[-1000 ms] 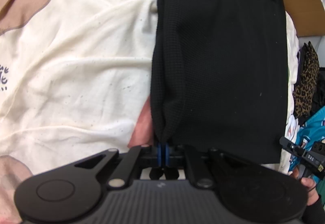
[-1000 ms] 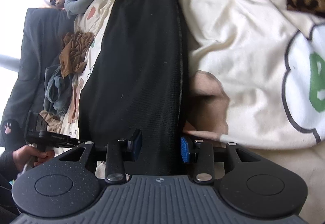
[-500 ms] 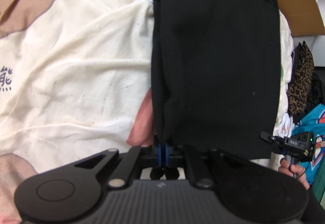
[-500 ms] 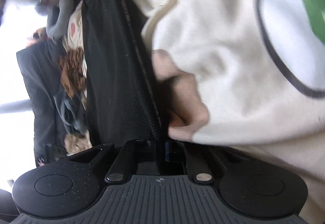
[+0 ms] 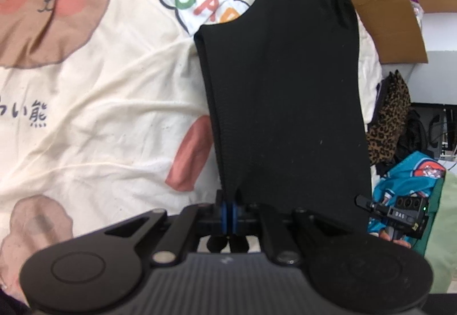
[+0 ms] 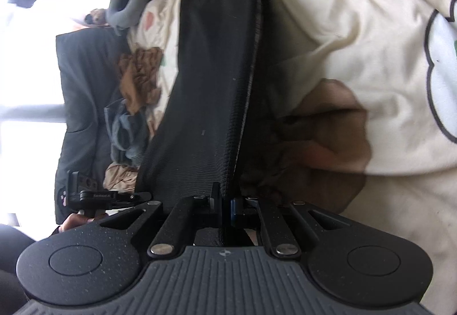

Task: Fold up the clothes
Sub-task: 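Lift the folded shorts edge with both tools for another fold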

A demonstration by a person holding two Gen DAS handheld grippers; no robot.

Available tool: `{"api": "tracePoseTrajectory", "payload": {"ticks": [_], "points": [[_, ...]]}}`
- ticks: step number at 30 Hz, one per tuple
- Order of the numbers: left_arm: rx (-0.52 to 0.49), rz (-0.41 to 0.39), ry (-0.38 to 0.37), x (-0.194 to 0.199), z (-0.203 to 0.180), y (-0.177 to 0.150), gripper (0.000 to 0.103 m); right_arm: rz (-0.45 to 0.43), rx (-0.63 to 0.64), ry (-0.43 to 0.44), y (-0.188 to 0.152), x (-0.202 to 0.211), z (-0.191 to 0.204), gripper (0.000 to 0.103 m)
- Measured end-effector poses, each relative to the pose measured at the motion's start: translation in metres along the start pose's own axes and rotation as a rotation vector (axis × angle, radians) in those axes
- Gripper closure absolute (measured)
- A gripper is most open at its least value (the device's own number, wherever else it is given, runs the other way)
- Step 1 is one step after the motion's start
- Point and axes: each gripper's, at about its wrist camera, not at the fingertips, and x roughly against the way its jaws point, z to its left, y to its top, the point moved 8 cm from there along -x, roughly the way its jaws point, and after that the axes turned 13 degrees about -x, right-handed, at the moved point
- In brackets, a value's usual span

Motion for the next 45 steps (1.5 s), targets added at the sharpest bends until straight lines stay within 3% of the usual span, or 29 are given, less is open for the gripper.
{"api": "tracePoseTrajectory", "payload": {"ticks": [5, 7, 10, 18, 22, 45], "points": [[0.021, 0.02, -0.016, 0.023, -0.02, -0.008, 0.099, 0.014, 0.004, 0.025, -0.017, 0.016, 0.01, 0.1], [0.026, 0.023, -0.026, 0.011, -0.034, -0.03, 0.099, 0.016, 0.0, 0.035, -0.024, 0.022, 0.012, 0.1], [0.04, 0.043, -0.038, -0.004, -0.045, -0.036, 0.099, 0.018, -0.012, 0.045, -0.035, 0.03, 0.013, 0.1], [0.084, 0.109, -0.056, -0.008, -0.034, -0.063, 0.099, 0.055, -0.03, 0.016, -0.068, 0.037, 0.008, 0.1], [0.098, 0.106, -0.068, -0.006, -0.031, -0.066, 0.099, 0.042, -0.049, 0.007, -0.068, 0.036, 0.004, 0.1], [0.016, -0.089, -0.12, 0.037, -0.054, 0.039, 0.099, -0.095, 0.021, 0.069, 0.01, 0.04, 0.052, 0.1]]}}
